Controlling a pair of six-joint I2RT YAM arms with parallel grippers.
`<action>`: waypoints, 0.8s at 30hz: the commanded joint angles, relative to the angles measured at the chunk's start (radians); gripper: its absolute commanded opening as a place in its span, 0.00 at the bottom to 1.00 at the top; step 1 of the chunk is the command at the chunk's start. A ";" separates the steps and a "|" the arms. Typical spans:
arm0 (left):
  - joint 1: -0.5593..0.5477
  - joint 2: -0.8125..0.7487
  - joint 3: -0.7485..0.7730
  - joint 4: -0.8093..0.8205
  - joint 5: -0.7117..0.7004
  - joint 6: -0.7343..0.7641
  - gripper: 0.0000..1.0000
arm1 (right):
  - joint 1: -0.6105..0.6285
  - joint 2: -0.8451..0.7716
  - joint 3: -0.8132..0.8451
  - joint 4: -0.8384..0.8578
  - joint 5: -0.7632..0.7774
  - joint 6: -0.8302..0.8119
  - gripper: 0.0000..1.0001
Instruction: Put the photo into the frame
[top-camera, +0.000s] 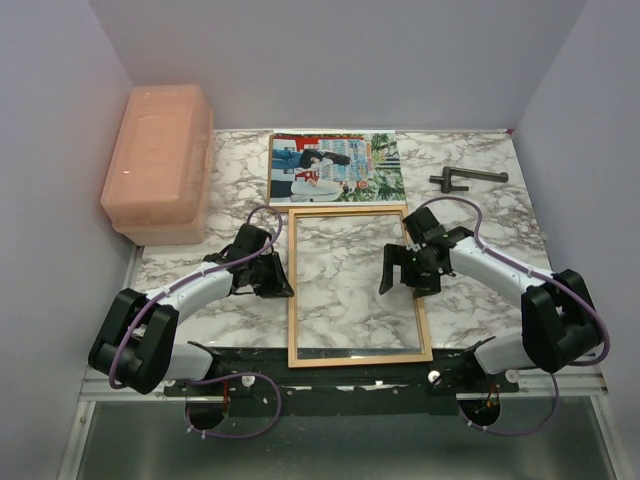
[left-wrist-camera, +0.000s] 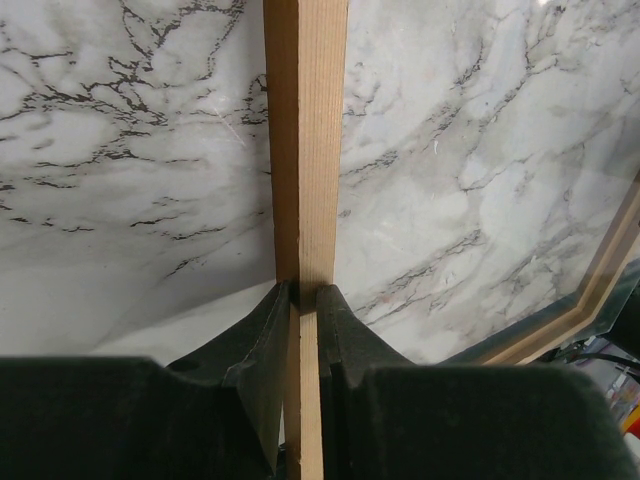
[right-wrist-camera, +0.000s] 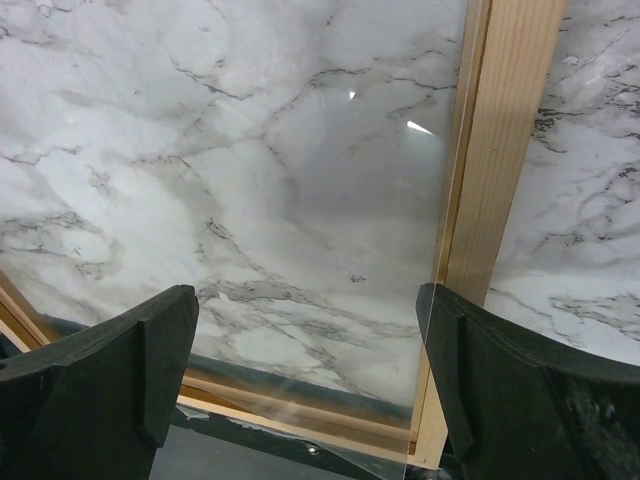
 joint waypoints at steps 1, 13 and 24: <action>-0.014 0.056 -0.046 -0.073 -0.096 0.039 0.17 | 0.024 0.018 0.030 -0.052 0.030 -0.009 1.00; -0.013 0.056 -0.046 -0.073 -0.096 0.038 0.17 | 0.047 0.017 0.092 -0.149 0.172 0.000 1.00; -0.014 0.055 -0.047 -0.072 -0.096 0.037 0.17 | 0.049 0.011 0.070 -0.117 0.144 0.009 1.00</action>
